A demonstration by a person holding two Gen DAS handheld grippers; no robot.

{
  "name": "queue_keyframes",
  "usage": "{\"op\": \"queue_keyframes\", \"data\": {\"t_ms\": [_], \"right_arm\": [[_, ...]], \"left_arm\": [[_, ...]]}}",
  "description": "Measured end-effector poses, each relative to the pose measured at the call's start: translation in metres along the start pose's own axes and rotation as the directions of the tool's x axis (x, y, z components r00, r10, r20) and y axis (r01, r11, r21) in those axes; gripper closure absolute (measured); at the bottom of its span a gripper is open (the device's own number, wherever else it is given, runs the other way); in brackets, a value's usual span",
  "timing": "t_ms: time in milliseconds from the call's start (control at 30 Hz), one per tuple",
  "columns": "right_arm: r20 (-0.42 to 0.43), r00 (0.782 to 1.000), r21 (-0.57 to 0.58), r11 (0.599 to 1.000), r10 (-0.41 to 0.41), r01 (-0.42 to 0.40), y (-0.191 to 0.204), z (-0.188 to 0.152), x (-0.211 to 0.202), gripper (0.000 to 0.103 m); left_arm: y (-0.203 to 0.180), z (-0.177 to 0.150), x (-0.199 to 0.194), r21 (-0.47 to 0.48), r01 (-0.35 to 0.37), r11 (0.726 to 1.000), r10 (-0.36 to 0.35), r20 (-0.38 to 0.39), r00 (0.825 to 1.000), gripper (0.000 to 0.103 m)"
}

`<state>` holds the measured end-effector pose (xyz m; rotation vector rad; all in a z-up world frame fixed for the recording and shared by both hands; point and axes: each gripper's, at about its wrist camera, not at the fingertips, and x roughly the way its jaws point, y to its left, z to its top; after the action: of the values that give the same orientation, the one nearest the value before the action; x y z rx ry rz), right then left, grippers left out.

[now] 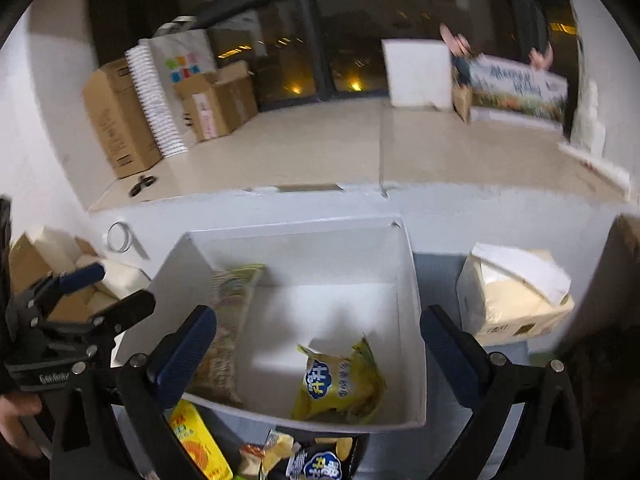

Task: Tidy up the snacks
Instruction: 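Return both tools to the remaining snack pile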

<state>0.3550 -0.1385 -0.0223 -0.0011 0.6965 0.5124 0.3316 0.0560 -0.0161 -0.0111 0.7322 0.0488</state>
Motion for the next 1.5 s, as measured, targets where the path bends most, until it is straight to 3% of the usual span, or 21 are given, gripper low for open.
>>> {"op": "queue_keyframes", "data": {"t_ms": [133, 200, 333, 500, 600, 667, 833, 967, 1100, 1200, 1333, 1500], "right_arm": [[0.07, 0.996, 0.009, 0.999, 0.05, -0.051, 0.008, -0.019, -0.038, 0.0], [0.115, 0.991, 0.024, 0.997, 0.066, -0.07, 0.008, -0.031, -0.061, 0.0], [0.161, 0.982, 0.061, 0.992, 0.096, -0.107, 0.002, -0.055, -0.104, 0.0], [0.17, 0.979, 0.1, 0.986, 0.114, -0.132, -0.002, -0.088, -0.149, 0.0], [0.147, 0.987, 0.05, 0.996, 0.069, -0.077, 0.006, -0.113, -0.171, 0.0], [0.143, 0.989, 0.019, 0.999, 0.045, -0.048, 0.013, -0.137, -0.184, 0.0], [0.104, 0.994, -0.002, 0.999, -0.044, 0.044, 0.028, -0.193, -0.199, 0.0], [0.108, 0.993, -0.024, 0.999, -0.038, 0.041, 0.028, -0.227, -0.202, 0.0], [0.047, 0.996, -0.002, 0.997, -0.077, 0.078, 0.022, -0.226, -0.187, 0.0], [0.03, 0.999, 0.022, 0.999, -0.044, 0.044, 0.019, -0.223, -0.178, 0.0], [0.003, 1.0, -0.027, 0.999, -0.019, 0.019, 0.027, -0.211, -0.158, 0.0], [-0.044, 0.998, -0.009, 0.999, 0.046, -0.046, 0.022, -0.173, -0.112, 0.0]], "left_arm": [[-0.007, -0.018, -0.047, 0.035, 0.007, 0.999, -0.01, 0.09, 0.996, 0.0], [-0.007, -0.031, -0.079, 0.038, 0.039, 0.999, -0.045, 0.157, 0.987, 0.0], [-0.008, -0.064, -0.13, 0.029, 0.113, 0.993, -0.116, 0.212, 0.97, 0.0], [-0.006, -0.111, -0.159, -0.001, 0.149, 0.989, -0.146, 0.195, 0.97, 0.0], [-0.012, -0.137, -0.165, 0.011, 0.164, 0.986, -0.163, 0.15, 0.975, 0.0], [-0.018, -0.151, -0.177, 0.011, 0.21, 0.978, -0.21, 0.135, 0.968, 0.0], [-0.047, -0.184, -0.217, 0.059, 0.218, 0.974, -0.226, 0.184, 0.957, 0.0], [-0.054, -0.205, -0.231, 0.078, 0.242, 0.967, -0.252, 0.185, 0.95, 0.0], [-0.046, -0.213, -0.224, 0.05, 0.221, 0.974, -0.226, 0.156, 0.962, 0.0], [-0.037, -0.212, -0.216, 0.003, 0.236, 0.972, -0.234, 0.142, 0.962, 0.0], [-0.031, -0.214, -0.214, -0.01, 0.222, 0.975, -0.218, 0.146, 0.965, 0.0], [-0.025, -0.214, -0.214, -0.018, 0.218, 0.976, -0.213, 0.152, 0.965, 0.0]]}}
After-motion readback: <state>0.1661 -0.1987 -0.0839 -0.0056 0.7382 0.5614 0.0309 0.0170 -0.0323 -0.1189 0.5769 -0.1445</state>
